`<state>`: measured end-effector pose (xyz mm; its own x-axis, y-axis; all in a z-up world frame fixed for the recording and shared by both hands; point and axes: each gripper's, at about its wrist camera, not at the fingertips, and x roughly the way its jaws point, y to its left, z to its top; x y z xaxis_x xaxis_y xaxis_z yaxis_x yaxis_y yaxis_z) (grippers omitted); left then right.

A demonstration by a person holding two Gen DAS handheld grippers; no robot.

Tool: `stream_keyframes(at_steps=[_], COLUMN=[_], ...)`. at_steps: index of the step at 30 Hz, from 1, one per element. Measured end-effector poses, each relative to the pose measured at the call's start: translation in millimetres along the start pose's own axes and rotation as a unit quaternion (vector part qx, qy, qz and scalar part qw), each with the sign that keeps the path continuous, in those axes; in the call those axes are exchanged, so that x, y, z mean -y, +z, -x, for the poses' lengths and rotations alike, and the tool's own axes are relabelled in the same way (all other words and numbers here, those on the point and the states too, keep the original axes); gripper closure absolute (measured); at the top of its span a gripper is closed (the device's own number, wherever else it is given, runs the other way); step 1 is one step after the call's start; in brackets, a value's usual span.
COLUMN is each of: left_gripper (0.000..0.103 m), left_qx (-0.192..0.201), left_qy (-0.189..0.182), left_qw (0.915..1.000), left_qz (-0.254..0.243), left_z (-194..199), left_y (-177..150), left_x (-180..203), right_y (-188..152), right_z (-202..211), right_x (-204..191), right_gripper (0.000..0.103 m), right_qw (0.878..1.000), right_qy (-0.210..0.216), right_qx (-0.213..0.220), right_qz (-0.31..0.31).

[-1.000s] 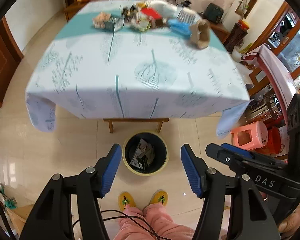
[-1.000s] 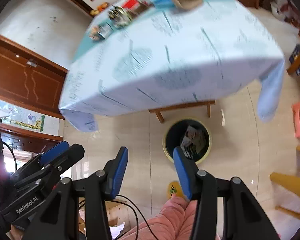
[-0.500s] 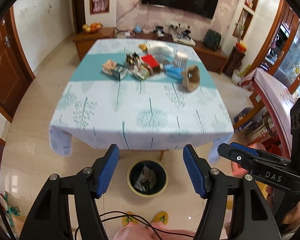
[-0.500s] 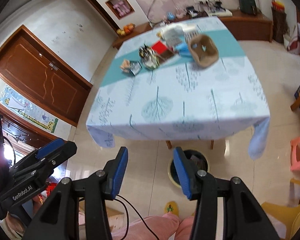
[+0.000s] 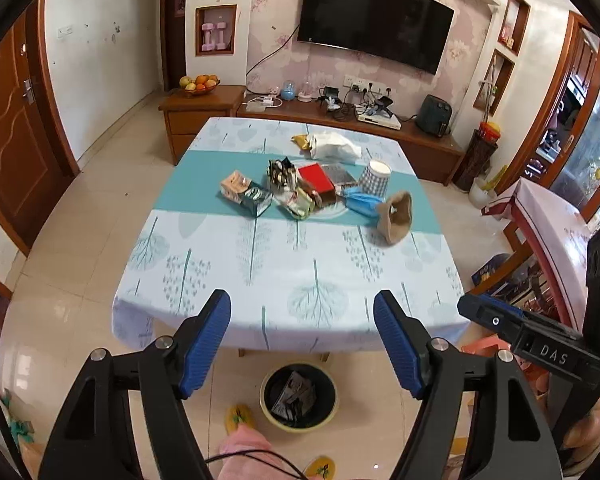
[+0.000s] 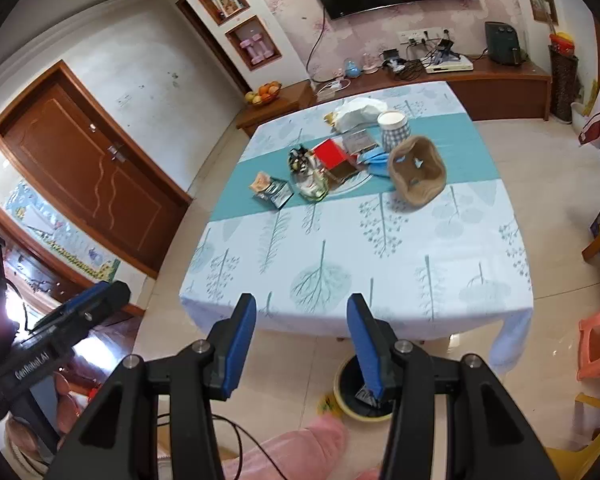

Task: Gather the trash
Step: 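Bring both open tools back over the table toward the milk carton, then grasp the milk carton with the left tool while the right tool grasps the brown cup holder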

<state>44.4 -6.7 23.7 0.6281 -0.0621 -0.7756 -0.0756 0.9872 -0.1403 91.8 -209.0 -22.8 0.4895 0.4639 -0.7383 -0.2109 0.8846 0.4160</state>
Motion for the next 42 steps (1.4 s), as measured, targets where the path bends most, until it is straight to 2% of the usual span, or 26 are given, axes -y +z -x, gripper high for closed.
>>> stream_keyframes(at_steps=[5,8,11,13,17,20,25,29,38,42], left_gripper=[0.031,0.031,0.031,0.031,0.031,0.031,0.031,0.031,0.031,0.031], left_qx=[-0.009,-0.031,-0.063,-0.078,-0.108,-0.139,-0.18,-0.231,-0.287,-0.289], left_qy=[-0.027,-0.042,-0.057,-0.049,-0.007,-0.003,0.019,0.025,0.041,0.045], left_qw=[0.9995,0.9981,0.9944,0.9926,0.9899,0.9851,0.9756,0.9576,0.932,0.9298], left_qz=[0.014,0.032,0.064,0.079,0.091,0.101,0.124,0.17,0.218,0.224], left_z=[-43.6,-78.4,-129.9,-162.8,-231.5,-279.7,-341.0,-384.8,-427.0,-435.3], left_y=[39.6,66.3,99.8,116.9,146.3,162.1,173.4,172.0,167.6,169.0], left_x=[-28.0,-47.8,-75.4,-89.7,-110.7,-121.0,-131.9,-145.1,-157.8,-149.1], right_y=[28.5,51.1,75.7,90.7,115.6,134.6,151.9,159.0,162.5,161.2], right_z=[-25.8,-45.8,-73.9,-92.6,-129.2,-158.0,-193.3,-213.9,-236.5,-242.0], right_x=[1.4,3.7,8.5,13.4,29.6,47.0,72.0,88.0,99.1,100.1], right_gripper=[0.055,0.055,0.055,0.055,0.055,0.055,0.055,0.055,0.055,0.057], right_qw=[0.999,0.997,0.993,0.99,0.981,0.973,0.961,0.953,0.946,0.946], right_qy=[-0.034,-0.056,-0.084,-0.104,-0.143,-0.169,-0.194,-0.207,-0.216,-0.218], right_qx=[0.009,0.016,0.016,0.017,0.018,0.019,0.014,0.006,-0.012,-0.018], right_qz=[-0.024,-0.049,-0.076,-0.095,-0.129,-0.157,-0.195,-0.222,-0.24,-0.239])
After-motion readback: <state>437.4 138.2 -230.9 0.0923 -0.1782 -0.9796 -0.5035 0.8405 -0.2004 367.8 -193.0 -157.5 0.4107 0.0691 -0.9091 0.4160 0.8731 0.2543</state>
